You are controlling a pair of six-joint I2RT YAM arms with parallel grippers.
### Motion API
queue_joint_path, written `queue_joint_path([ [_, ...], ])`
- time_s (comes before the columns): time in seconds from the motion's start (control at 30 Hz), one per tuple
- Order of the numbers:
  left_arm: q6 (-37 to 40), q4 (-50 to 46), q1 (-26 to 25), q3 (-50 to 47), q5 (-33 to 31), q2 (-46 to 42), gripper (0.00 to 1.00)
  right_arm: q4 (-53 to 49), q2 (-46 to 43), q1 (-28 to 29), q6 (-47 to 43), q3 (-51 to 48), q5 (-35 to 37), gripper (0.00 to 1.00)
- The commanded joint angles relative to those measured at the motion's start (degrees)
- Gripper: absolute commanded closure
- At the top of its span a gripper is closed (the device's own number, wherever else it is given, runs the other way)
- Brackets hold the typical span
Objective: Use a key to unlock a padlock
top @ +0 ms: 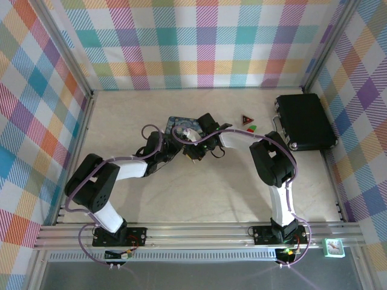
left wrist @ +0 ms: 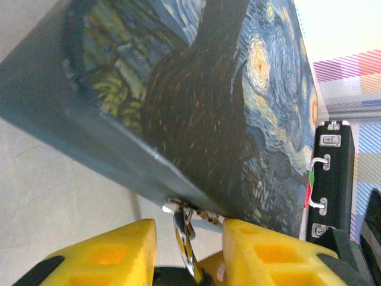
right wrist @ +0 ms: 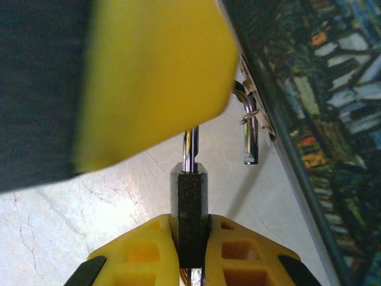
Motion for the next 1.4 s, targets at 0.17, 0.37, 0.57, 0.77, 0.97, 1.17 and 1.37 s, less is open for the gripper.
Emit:
queue_joint_path([
  [0.17,-0.13,4.13,-0.46,0.64,-0.71,3.2,0.89,1.6,-0.93,0.36,1.35,-1.09,-3.32,1.0],
  [0.37,-0.28,4.57,-0.53,-0.38,-1.77,3.24,1.0,0.06,-6.78,0.36,9.0,-3.15,-1.15,0.64],
  [0.57,-2.04,6.63,-0.7,-2.68,-4.34,2.52,1.0,1.52,-15.41,-0.22,24.4,-10.06,4.77,0.47],
  [0.77,-5.37,12.45,-1.73,-5.43,-8.41,2.8,1.0,5.89,-17.48,-1.57,44.31,-10.94,18.57,0.4],
  [0.97,-8.81,20.28,-2.55,-8.1,-11.06,4.05,1.0,5.78,-11.14,-1.71,51.93,-3.49,25.46,0.35],
  [1.17,-8.83,21.41,-2.64,-9.18,-11.27,4.01,1.0,6.24,-4.77,-1.88,56.05,1.92,26.92,0.29],
  [1.37,-8.83,23.21,-2.47,-9.7,-11.3,4.08,1.0,5.07,-1.67,-2.12,60.27,2.25,28.11,0.31],
])
